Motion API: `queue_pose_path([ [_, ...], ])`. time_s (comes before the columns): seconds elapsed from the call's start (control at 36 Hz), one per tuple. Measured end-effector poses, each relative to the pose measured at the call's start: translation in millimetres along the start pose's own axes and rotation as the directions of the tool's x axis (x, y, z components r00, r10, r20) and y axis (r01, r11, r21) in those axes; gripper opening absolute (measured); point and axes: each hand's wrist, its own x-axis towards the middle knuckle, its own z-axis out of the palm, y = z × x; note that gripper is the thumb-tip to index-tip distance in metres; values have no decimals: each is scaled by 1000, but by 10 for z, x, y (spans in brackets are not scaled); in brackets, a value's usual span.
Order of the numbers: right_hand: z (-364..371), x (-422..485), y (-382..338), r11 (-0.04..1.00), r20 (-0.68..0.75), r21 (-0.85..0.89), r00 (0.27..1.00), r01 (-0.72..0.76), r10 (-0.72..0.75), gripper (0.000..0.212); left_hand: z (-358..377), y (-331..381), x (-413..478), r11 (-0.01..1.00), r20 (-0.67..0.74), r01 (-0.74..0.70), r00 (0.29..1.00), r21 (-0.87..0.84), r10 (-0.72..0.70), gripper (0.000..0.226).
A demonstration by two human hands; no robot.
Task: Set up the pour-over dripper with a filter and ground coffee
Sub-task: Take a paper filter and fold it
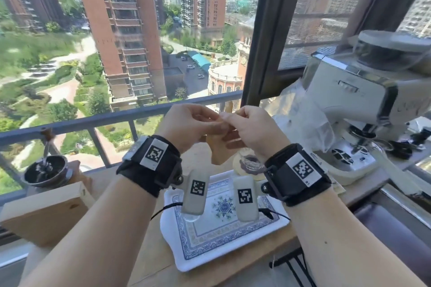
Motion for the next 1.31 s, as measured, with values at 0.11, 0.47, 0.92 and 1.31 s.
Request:
queue_pose_path([
  [0.11,-60,-57,103,999,-3,24,1000,-25,25,26,86,-86,-73,996,21,38,999,-85,-36,33],
  [0.47,-241,-169,113,991,-65,-130,998,-9,1,32,450,-79,-88,982,182,130,971,134,-154,59],
  [0.92,-281,-137,132,950,1,-299,996,91,-95,12,489,-99,-14,995,186,91,979,-31,-83,21],
  [1.31,-233,-112,167,927,-60,-371,995,57,-85,22,539,-78,-60,991,128,117,986,-57,-109,21],
])
